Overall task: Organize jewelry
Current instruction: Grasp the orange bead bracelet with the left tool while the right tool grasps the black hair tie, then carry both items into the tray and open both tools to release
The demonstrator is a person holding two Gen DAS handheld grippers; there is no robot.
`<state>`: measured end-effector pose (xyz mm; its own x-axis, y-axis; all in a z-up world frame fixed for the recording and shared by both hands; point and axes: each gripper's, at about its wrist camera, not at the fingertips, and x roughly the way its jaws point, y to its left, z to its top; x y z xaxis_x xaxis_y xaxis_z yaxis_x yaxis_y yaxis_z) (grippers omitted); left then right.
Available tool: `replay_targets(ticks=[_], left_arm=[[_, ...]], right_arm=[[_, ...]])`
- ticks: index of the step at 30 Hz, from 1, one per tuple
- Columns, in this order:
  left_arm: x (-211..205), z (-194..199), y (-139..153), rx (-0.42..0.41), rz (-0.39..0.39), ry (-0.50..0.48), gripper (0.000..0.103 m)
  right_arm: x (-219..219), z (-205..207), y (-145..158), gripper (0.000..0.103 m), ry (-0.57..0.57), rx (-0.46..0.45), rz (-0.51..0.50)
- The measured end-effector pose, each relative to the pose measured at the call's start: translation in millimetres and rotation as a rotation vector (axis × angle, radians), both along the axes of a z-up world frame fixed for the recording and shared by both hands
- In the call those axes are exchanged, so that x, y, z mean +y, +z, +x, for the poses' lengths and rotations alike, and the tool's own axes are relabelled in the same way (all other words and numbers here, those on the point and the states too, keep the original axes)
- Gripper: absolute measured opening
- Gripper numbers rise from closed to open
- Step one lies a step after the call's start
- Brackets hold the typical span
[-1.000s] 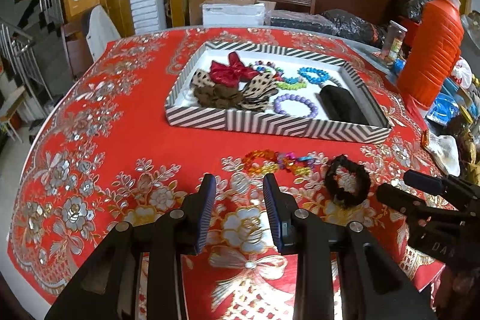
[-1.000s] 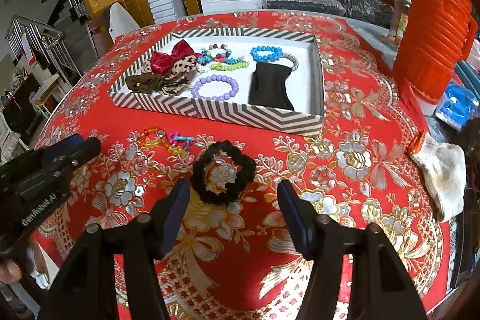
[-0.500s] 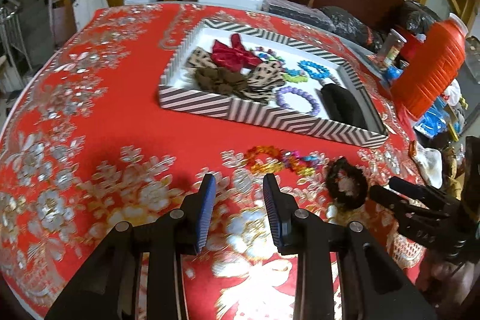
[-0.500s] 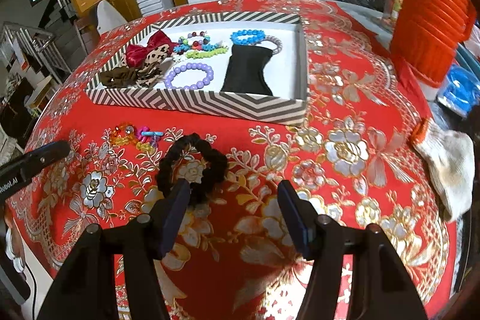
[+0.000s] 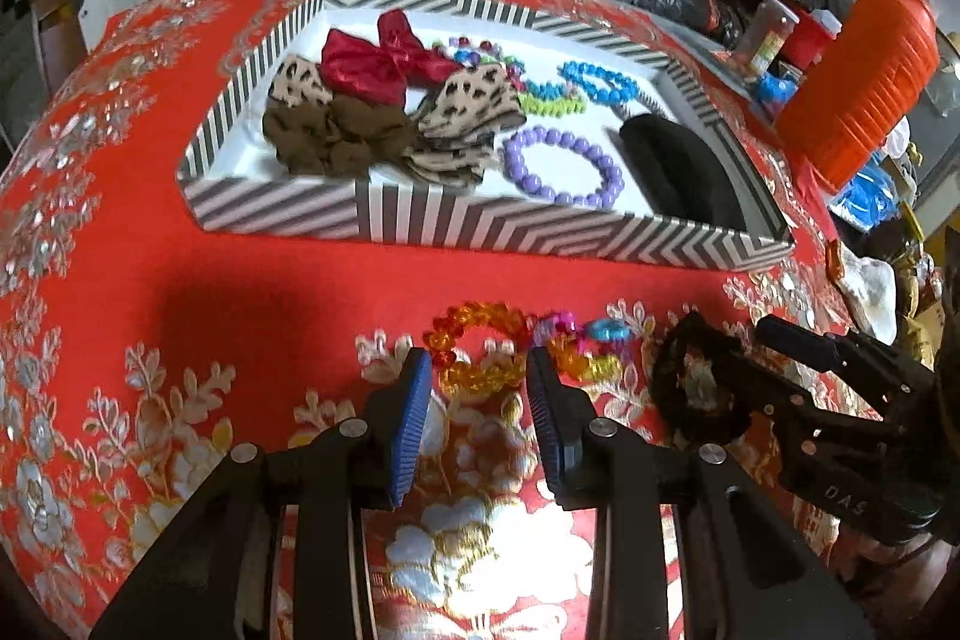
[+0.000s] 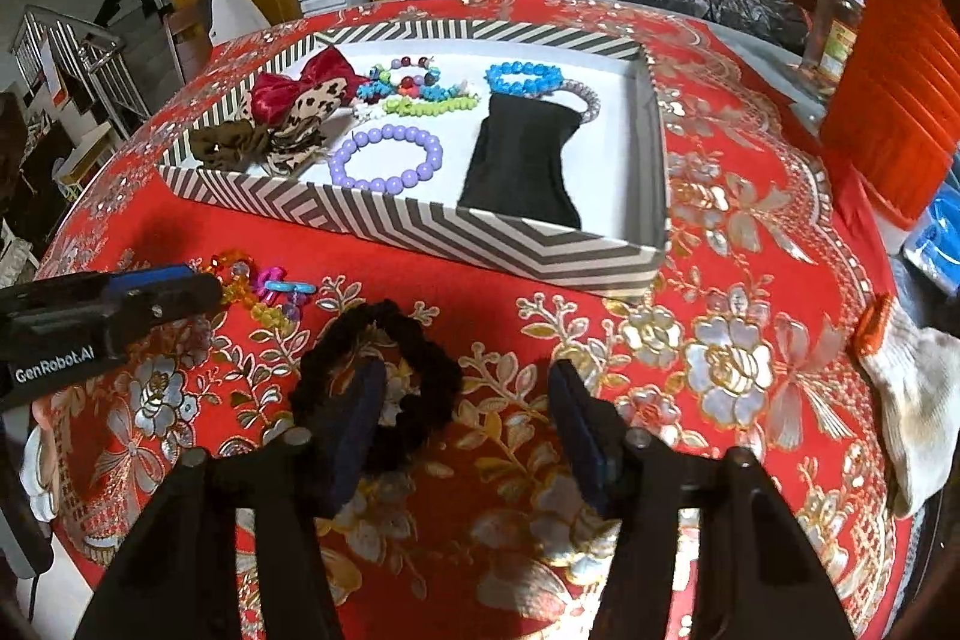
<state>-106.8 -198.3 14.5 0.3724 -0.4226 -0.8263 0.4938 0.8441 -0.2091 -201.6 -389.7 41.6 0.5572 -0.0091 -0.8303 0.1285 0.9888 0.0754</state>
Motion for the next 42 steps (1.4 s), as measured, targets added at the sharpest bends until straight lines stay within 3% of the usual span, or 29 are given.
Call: replay_targets(ticks=[5,9,11,21,32,42], left_arm=[[5.3,9.2,-1.4,0.016,-0.066,0.006,0.024],[5.6,11.9,-3.2,0.006,-0.067,0.002,0.002],[8.1,13.9,-3.4,0.034,-0.088,0.009,0.002],[20.3,-2.3,27.6,0.002,-0.15,0.003,0.002],[21.9,-23.2,86.7,-0.114,-0.168,-0.025,0.002],[12.8,-28.8,117.0,-0.191,-0.155,-0.031,0.002]], right_arm=[[3.1,4.3,-0.7,0.034,0.017,-0.023,-0.029],[0.1,5.1,-1.3,0.017,0.02,-0.031,-0.028],[-3.6,4.6,-0.2,0.009,0.019,-0.027,-0.004],[-7.6,-17.2,18.9,0.009,0.01,-0.065,0.04],[-5.6,-34.4,58.6,0.009,0.02,-0.152,0.042],[-9.2,-41.7,86.6,0.009,0.019,-0.206,0.034]])
